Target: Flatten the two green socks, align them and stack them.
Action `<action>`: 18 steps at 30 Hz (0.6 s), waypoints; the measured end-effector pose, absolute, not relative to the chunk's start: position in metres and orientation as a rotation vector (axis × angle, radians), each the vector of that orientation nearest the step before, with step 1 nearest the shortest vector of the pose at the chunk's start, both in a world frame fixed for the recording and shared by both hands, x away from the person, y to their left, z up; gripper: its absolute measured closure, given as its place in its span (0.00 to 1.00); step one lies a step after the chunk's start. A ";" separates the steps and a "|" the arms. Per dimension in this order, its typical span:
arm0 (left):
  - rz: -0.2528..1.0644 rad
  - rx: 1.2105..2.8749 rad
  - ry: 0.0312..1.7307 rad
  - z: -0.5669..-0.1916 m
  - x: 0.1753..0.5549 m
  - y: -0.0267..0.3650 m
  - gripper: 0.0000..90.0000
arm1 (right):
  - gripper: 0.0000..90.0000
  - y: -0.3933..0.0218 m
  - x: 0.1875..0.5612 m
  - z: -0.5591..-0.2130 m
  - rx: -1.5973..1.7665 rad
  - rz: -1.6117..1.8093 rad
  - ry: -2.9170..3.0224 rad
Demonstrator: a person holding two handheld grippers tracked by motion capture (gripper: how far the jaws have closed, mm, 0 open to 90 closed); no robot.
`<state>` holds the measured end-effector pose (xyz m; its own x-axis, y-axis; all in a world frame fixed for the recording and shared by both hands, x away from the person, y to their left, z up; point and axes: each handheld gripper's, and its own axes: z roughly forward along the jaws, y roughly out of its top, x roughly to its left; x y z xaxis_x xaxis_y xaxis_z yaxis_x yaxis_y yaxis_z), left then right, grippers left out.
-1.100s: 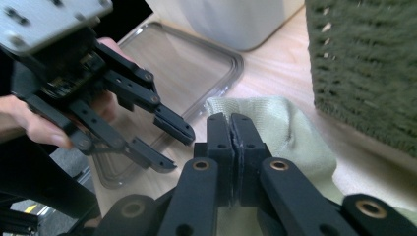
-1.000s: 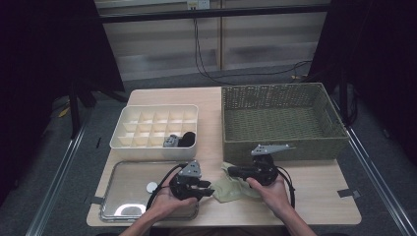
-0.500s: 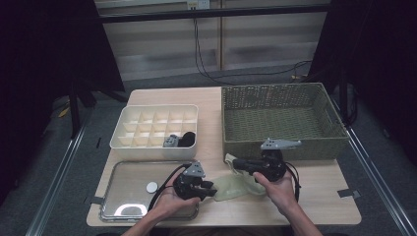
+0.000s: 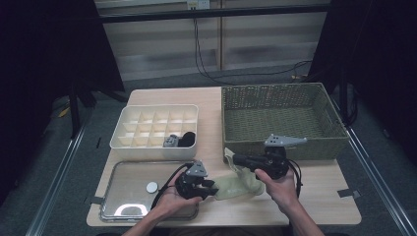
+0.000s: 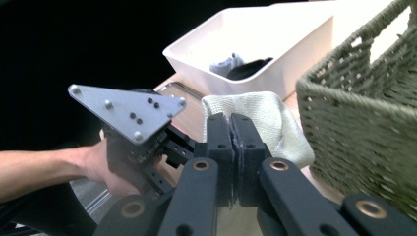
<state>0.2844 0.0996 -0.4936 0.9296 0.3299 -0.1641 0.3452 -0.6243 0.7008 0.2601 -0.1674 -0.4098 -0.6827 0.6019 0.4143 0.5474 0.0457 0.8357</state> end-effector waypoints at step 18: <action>0.047 2.169 0.581 -0.467 0.295 0.154 0.73 | 0.98 -0.099 0.270 -0.374 1.050 1.828 2.298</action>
